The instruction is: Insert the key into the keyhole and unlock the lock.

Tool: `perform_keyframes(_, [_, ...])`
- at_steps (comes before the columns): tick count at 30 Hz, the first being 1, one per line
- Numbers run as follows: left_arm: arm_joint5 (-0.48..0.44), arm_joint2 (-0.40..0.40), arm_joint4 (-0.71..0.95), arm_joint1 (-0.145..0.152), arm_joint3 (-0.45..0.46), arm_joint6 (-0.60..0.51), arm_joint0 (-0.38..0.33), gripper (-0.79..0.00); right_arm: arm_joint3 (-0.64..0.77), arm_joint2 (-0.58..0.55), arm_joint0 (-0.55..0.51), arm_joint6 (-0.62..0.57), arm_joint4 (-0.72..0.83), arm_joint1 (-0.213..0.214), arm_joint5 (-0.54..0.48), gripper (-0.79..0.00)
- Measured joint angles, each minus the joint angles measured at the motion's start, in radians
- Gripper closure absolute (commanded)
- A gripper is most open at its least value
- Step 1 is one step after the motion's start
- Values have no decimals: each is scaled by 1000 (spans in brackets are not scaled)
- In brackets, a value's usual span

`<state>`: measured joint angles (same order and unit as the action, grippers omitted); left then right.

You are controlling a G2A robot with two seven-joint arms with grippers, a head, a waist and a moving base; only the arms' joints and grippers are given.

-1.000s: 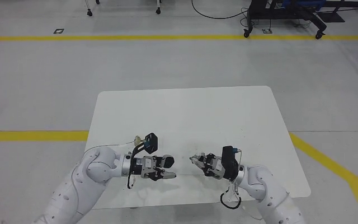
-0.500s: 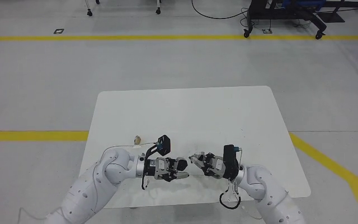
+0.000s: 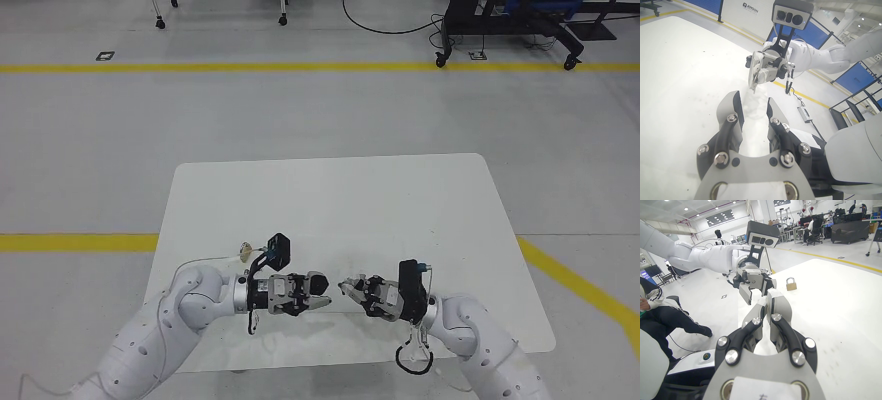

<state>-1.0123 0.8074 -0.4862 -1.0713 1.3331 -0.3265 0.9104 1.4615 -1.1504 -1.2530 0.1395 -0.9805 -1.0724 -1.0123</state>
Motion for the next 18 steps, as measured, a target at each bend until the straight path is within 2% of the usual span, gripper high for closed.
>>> perform_keyframes(7, [0,-43,-1,20,21,24,-7,-289,-3,17,4,19,24,8,0,0])
perform_keyframes(14, [0,-128,27,6,-19,62,-59,-163,-11,82,32,79,63,21,0,0])
perform_keyframes(18, [0,-163,22,2,-38,90,-84,-132,-22,99,43,116,47,32,0,0])
